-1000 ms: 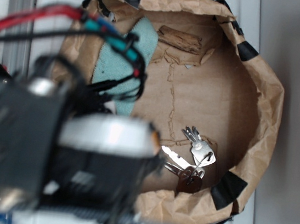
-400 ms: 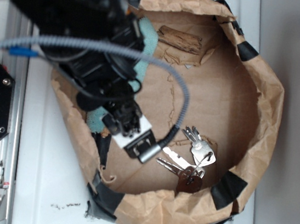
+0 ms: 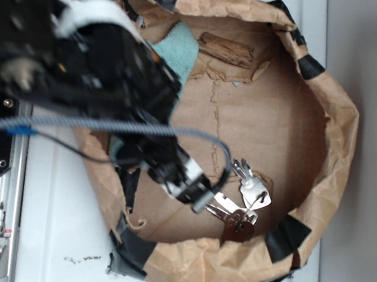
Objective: Grab the silver keys.
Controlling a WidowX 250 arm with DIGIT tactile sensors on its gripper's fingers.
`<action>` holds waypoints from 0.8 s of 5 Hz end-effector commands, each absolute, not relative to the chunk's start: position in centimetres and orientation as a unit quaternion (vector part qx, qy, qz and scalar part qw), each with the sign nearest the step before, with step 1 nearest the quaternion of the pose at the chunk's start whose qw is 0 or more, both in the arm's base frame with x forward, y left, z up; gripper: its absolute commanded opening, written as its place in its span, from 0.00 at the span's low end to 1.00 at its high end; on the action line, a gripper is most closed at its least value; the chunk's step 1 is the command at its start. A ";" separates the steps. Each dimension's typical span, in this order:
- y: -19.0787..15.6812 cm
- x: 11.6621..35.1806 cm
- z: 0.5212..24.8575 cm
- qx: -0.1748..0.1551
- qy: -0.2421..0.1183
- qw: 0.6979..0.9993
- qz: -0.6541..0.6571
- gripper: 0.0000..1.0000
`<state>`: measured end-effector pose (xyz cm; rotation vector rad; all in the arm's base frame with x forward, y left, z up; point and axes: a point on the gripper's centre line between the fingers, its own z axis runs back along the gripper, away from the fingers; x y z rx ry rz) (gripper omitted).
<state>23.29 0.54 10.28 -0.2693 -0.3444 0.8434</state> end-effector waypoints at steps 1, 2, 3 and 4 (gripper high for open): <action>-1.8 25.2 10.4 -0.124 -0.213 0.889 0.385 1.00; -1.7 26.8 9.6 -0.105 -0.221 0.885 0.396 1.00; -0.9 29.3 8.8 -0.090 -0.212 0.880 0.416 1.00; -1.3 30.9 8.4 -0.085 -0.210 0.877 0.424 1.00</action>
